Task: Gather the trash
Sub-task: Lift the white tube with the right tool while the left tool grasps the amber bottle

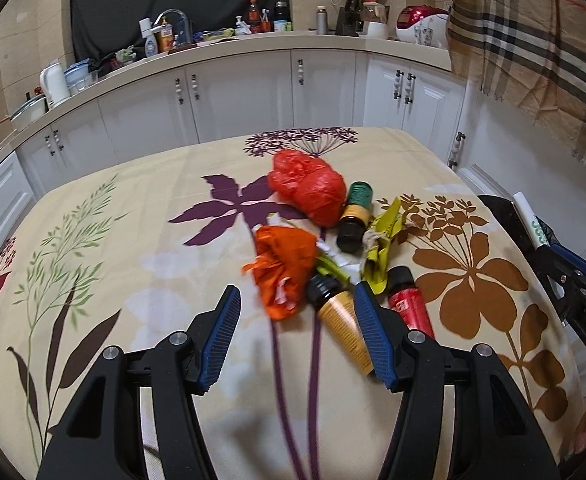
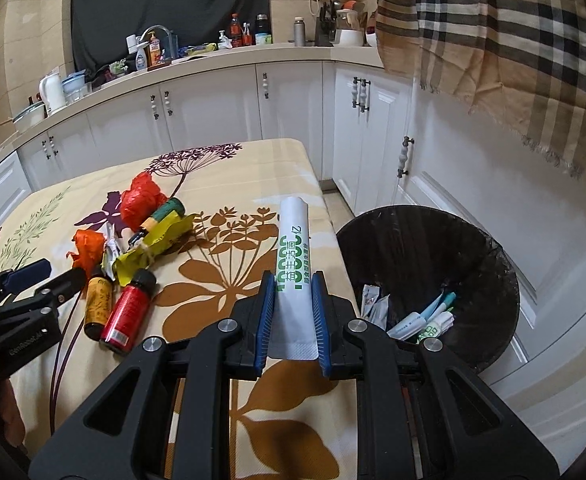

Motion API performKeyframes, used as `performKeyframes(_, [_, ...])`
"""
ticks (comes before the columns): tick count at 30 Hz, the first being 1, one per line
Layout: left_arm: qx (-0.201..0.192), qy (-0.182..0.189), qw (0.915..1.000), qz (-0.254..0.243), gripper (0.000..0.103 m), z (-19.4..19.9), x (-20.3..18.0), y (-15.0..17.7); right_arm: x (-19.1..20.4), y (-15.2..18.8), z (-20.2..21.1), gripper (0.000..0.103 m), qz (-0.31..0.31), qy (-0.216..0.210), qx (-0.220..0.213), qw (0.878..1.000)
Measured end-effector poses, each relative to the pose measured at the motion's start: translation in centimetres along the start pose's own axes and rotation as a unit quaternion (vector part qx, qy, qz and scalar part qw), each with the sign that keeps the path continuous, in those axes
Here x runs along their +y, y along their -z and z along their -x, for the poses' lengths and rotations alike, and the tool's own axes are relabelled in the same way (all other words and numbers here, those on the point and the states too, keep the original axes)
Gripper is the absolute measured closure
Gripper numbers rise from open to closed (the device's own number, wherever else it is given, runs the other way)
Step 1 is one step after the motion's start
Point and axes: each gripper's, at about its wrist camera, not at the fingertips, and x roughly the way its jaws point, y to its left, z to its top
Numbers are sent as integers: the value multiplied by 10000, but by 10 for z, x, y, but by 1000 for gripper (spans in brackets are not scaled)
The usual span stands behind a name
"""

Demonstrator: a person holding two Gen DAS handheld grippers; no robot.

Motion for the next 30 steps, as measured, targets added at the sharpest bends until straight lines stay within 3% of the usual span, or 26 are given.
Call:
performKeyframes(8, [238, 10, 9996, -146, 45, -15, -7, 2, -4, -3, -2, 84, -45, -69, 2, 10000])
performKeyframes(12, [264, 64, 9995, -165, 45, -13, -5, 7, -3, -2, -2, 84, -46, -104, 15, 9999])
performKeyframes(17, [302, 124, 9991, -283, 54, -11, -6, 10, -1, -1, -2, 84, -34, -126, 29, 9999])
performKeyframes(27, [267, 201, 9987, -381, 54, -7, -6, 13, 3, 0, -2, 84, -14, -137, 39, 9999])
performKeyframes(30, [273, 281, 9986, -341, 63, -6, -3, 14, 5, 1, -1, 84, -3, -153, 41, 9999])
